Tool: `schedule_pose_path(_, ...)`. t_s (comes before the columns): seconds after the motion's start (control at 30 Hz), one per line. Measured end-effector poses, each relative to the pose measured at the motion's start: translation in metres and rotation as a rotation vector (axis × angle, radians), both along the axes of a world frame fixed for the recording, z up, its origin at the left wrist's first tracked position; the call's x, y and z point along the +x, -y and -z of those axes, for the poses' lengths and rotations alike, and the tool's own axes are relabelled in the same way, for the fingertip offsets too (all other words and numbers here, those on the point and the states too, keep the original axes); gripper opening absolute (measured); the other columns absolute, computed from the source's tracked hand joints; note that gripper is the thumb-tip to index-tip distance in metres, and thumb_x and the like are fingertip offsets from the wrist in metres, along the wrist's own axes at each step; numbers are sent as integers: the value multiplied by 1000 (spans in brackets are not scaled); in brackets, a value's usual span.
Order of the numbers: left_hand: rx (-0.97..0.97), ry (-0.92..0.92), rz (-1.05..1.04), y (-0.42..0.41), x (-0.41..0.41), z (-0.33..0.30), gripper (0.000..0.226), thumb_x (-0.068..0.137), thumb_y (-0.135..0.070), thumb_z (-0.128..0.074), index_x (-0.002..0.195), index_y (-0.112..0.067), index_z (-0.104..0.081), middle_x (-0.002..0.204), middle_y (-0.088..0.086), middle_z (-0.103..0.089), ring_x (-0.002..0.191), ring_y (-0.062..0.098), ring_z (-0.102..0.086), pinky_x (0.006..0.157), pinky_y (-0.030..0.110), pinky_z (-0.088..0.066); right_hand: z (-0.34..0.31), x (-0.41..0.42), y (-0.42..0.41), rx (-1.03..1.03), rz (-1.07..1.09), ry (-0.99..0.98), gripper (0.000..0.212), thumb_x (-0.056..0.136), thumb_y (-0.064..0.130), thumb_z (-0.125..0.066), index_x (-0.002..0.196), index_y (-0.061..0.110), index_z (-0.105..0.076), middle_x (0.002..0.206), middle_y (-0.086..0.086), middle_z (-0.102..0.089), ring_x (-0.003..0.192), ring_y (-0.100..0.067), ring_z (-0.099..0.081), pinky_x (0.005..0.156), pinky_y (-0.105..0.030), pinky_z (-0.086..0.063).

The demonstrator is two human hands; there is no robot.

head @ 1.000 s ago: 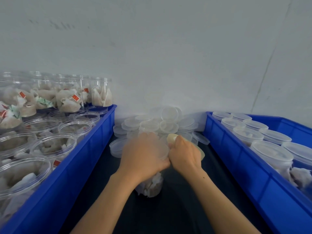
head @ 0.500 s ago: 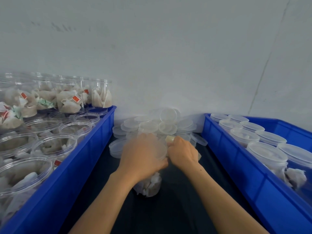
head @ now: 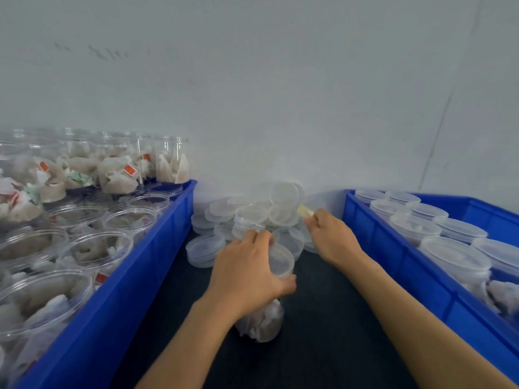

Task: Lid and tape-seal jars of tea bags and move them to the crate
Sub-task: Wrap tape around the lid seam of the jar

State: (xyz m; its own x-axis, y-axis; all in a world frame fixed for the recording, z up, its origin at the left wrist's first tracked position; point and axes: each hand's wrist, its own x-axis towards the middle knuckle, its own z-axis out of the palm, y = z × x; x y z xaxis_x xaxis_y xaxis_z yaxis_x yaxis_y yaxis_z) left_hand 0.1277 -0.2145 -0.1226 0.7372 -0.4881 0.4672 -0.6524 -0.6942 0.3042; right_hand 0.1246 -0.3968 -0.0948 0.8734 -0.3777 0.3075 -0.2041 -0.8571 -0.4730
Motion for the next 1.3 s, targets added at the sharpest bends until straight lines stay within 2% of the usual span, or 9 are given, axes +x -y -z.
schedule_pose_path(0.17, 31, -13, -7, 0, -1, -3, 67, 71, -69, -58, 124, -31, -41, 122, -13, -48, 101, 10, -48, 77, 27, -30, 21, -13, -3, 146, -44, 5, 30, 103, 39, -35, 87, 16, -46, 81, 4, -50, 73, -14, -48, 63, -32, -35)
schedule_pose_path(0.5, 45, -40, -8, -1, -2, -5, 61, 71, -68, -56, 117, -33, -40, 116, -16, -48, 98, 9, -48, 75, 26, -29, 63, -26, -4, 63, 21, 52, 42, 97, 55, -39, 69, 24, -43, 63, 6, -52, 61, -14, -50, 57, -31, -35)
schedule_pose_path(0.67, 61, -33, -23, -2, -2, -5, 64, 72, -69, -54, 122, -33, -39, 119, -17, -47, 104, 10, -50, 77, 25, -29, 78, -28, -7, -63, 80, 169, 43, 95, 43, -49, 60, 21, -40, 59, 4, -51, 57, -11, -47, 58, -30, -36)
schedule_pose_path(0.77, 54, -16, -11, -1, -3, -4, 66, 72, -70, -55, 124, -33, -39, 121, -17, -47, 106, 10, -50, 78, 25, -31, 87, -29, -7, -145, 52, 65, 36, 96, 41, -47, 67, 21, -46, 69, 6, -54, 67, -10, -49, 65, -29, -38)
schedule_pose_path(0.9, -8, -38, 9, -4, 0, 0, 82, 68, -77, -57, 137, -36, -41, 145, -14, -35, 122, 10, -46, 91, 23, -37, 99, -27, -4, -170, 17, -69, 29, 98, 46, -44, 102, 21, -57, 109, 4, -55, 102, -13, -49, 91, -27, -40)
schedule_pose_path(0.97, -39, -64, 22, -7, 0, 2, 97, 62, -84, -57, 145, -36, -38, 158, -13, -15, 136, 11, -36, 104, 28, -35, 95, -29, -2, -97, -14, -117, 26, 95, 45, -50, 107, 22, -55, 114, 5, -54, 107, -14, -48, 96, -31, -41)
schedule_pose_path(1.07, -139, -88, 53, -7, -2, 6, 112, 49, -91, -56, 145, -36, -38, 159, -19, -4, 141, 6, -26, 107, 27, -32, 85, -32, 0, 93, -103, -175, 27, 87, 39, -67, 104, 22, -55, 105, 5, -59, 100, -14, -54, 91, -33, -46)
schedule_pose_path(1.2, -460, -88, 175, -5, -4, 19, 112, 45, -85, -64, 142, -40, -29, 154, -18, -18, 137, -1, -28, 102, 12, -29, 72, -40, -8, 634, -198, 156, 20, 86, 14, -71, 103, 11, -61, 93, -2, -63, 87, -16, -59, 73, -14, -49)
schedule_pose_path(1.3, -739, -203, 224, -6, -4, 28, 114, 42, -74, -79, 139, -42, -28, 143, -17, -37, 126, -6, -42, 92, 3, -37, 63, -48, -9, 965, -383, 356, 25, 82, 24, -66, 106, 16, -69, 97, -5, -66, 95, -20, -61, 87, -27, -49)
